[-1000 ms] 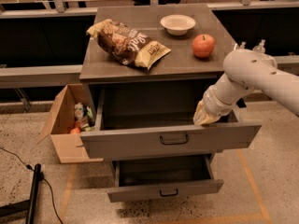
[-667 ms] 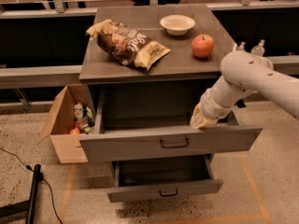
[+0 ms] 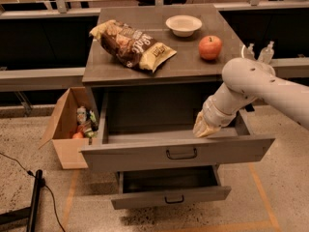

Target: Open top drawer

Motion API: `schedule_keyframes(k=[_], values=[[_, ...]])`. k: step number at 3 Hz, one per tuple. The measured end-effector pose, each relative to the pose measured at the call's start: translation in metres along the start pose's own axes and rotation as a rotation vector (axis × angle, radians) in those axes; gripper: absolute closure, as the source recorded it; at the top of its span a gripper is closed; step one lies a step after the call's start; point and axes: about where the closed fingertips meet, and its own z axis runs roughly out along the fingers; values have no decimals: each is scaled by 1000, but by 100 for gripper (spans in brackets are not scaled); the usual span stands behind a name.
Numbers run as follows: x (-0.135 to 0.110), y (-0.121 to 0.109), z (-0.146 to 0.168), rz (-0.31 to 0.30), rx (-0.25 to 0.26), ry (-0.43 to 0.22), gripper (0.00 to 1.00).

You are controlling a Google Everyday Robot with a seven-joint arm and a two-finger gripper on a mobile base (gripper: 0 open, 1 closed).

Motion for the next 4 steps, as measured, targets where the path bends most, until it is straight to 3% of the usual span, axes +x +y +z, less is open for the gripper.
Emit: schedule_keyframes(k=[1, 3, 4], values=[[1, 6, 10, 19, -74, -3, 100], [20, 33, 2, 57, -327, -4, 100], [24, 48, -17, 71, -389, 11, 100]])
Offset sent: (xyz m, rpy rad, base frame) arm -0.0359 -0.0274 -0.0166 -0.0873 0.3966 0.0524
